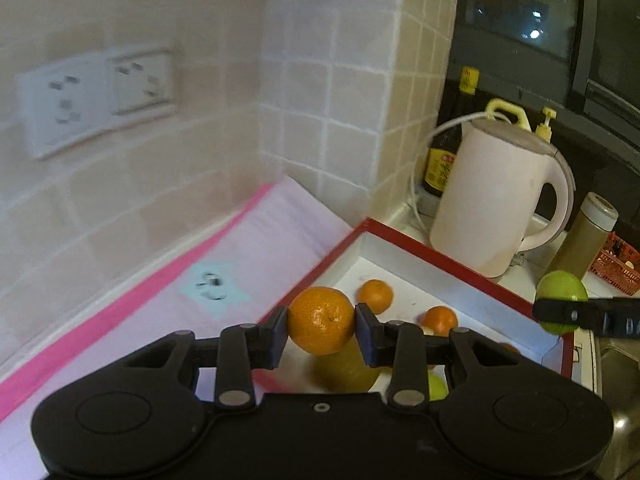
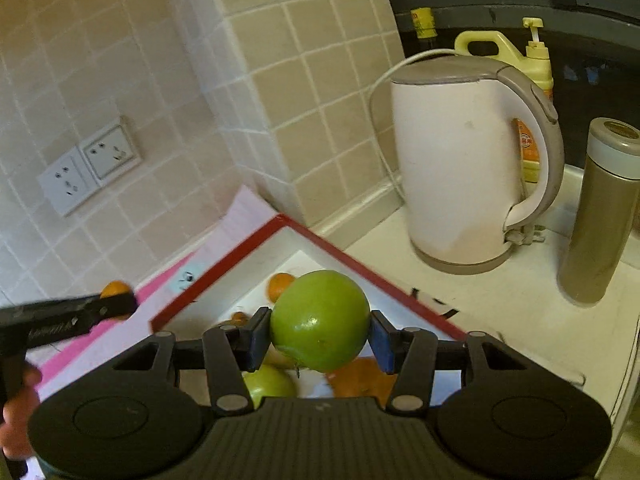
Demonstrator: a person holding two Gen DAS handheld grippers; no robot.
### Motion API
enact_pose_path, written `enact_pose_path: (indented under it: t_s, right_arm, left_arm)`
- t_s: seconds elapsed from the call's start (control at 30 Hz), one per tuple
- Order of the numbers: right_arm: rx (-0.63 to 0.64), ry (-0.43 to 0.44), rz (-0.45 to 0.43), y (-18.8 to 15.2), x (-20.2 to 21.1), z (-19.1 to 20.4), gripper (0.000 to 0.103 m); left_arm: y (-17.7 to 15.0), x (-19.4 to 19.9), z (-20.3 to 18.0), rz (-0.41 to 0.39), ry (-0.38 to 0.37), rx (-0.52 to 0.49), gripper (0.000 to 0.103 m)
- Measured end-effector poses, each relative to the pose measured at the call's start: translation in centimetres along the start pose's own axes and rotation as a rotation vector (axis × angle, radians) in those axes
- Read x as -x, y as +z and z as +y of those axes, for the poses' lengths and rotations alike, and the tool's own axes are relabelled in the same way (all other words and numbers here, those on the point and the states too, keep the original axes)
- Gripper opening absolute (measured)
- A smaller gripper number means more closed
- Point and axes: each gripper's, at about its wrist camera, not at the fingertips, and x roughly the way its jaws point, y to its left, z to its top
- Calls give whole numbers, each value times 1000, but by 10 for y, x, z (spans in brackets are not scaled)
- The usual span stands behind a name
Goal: Organize fruits
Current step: 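Lower mandarin and green apple into the red box and open both tools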
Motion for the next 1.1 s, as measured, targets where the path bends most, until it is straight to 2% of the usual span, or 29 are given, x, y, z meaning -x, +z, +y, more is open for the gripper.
enact_pose_path:
  t_s: [0.17,0.3,0.43,0.63,0.8,0.93,1.1]
  right_arm:
    - [26,32,74,-10,-27,-3,54]
    - [67,65,138,-16,-48,6,54]
    - [150,69,156,-16,-58,22,54]
    - [207,47,227,-20,-80,31,54]
    - [216,44,236,-17,-89,35,54]
    - [259,-2,225,-14,-94,37,53]
    - [247,4,238,-14,-98,34,51]
  left_arm:
    - [16,-67,-15,113,-71,20,43]
    - [19,-110,-22,185,-88,34,43]
    - [18,-137,-25,227,-83,32,43]
    - [8,-152,-21,257,-78,30,43]
    - [8,-159,-19,263,-80,43,44]
    - [7,-160,-15,261,-88,62,45]
    - [5,-159,-15,258,-81,56,44]
